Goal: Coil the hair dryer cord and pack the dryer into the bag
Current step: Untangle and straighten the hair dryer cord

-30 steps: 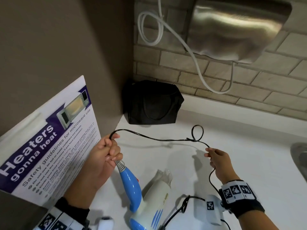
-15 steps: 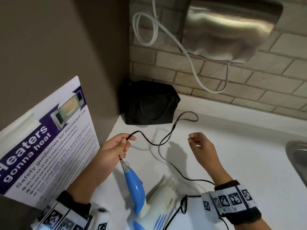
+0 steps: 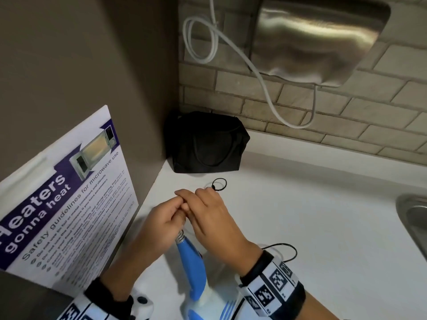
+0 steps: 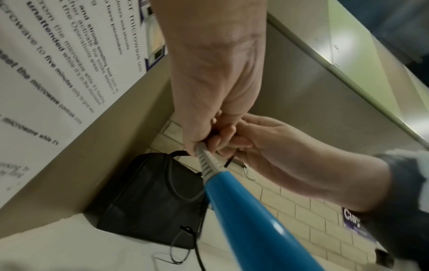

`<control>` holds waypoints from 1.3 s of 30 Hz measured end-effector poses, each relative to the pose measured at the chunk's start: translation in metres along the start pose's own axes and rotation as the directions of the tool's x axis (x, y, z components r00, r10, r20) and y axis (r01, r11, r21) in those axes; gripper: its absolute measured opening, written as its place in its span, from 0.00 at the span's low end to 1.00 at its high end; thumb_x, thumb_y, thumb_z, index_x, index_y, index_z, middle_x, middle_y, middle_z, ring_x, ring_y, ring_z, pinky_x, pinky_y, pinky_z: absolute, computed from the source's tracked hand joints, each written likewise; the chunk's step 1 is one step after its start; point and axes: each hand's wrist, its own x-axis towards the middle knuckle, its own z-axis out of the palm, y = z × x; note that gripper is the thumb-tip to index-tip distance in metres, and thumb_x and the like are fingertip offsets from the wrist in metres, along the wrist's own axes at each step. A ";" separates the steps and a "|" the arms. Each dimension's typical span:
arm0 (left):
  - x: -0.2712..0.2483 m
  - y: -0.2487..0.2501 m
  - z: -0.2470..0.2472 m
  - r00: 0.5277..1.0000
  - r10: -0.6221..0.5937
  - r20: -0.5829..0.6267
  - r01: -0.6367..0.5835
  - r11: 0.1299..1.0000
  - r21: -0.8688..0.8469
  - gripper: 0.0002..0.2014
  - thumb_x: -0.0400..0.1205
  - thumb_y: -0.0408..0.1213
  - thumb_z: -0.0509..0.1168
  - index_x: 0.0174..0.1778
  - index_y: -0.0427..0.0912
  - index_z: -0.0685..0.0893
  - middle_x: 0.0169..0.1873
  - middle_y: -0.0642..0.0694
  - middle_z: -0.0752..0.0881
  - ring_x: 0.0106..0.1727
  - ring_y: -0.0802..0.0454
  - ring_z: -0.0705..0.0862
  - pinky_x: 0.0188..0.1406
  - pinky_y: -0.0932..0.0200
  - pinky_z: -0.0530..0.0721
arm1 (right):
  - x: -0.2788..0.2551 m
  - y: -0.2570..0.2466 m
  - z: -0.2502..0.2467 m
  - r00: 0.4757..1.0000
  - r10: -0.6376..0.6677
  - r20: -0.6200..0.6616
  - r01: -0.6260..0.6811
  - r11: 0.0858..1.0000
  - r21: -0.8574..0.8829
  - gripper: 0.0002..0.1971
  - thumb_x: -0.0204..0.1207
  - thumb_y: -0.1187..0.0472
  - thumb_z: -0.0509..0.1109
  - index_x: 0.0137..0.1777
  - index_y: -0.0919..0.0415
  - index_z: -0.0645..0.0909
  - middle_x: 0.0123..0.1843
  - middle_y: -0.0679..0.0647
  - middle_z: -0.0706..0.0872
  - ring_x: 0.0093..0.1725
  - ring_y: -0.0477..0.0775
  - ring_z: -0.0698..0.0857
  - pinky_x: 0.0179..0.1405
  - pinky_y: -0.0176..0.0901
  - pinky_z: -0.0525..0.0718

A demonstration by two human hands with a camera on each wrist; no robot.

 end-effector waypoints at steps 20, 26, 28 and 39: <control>0.014 -0.065 -0.025 0.893 -0.428 -0.137 0.261 0.742 -0.618 0.17 0.85 0.23 0.46 0.33 0.34 0.73 0.14 0.49 0.76 0.12 0.63 0.63 0.12 0.70 0.63 | -0.033 0.125 0.006 0.965 0.148 0.214 -0.092 0.963 -0.252 0.05 0.78 0.56 0.55 0.42 0.51 0.71 0.28 0.51 0.85 0.24 0.59 0.81 0.23 0.41 0.73; 0.019 -0.088 -0.029 0.832 -0.548 -0.090 0.334 0.623 -0.708 0.16 0.81 0.23 0.45 0.31 0.38 0.70 0.14 0.50 0.76 0.09 0.62 0.64 0.10 0.72 0.63 | -0.048 0.163 -0.004 0.909 0.303 0.285 -0.184 0.908 -0.377 0.12 0.84 0.52 0.54 0.44 0.57 0.75 0.33 0.55 0.86 0.33 0.65 0.84 0.28 0.44 0.70; 0.020 -0.095 -0.028 0.817 -0.573 -0.069 0.363 0.604 -0.709 0.15 0.81 0.23 0.44 0.31 0.39 0.69 0.13 0.51 0.75 0.08 0.62 0.64 0.10 0.73 0.62 | -0.052 0.171 -0.007 0.886 0.352 0.302 -0.216 0.889 -0.404 0.11 0.84 0.54 0.56 0.46 0.57 0.75 0.35 0.56 0.87 0.35 0.65 0.84 0.30 0.45 0.70; 0.026 -0.126 -0.022 0.760 -0.647 -0.064 0.645 0.763 -0.050 0.19 0.80 0.24 0.49 0.30 0.39 0.80 0.23 0.45 0.76 0.22 0.54 0.70 0.22 0.64 0.68 | -0.051 0.174 -0.030 0.784 0.570 0.246 -0.389 0.761 -0.520 0.10 0.84 0.55 0.54 0.45 0.55 0.74 0.34 0.55 0.84 0.36 0.64 0.83 0.30 0.44 0.71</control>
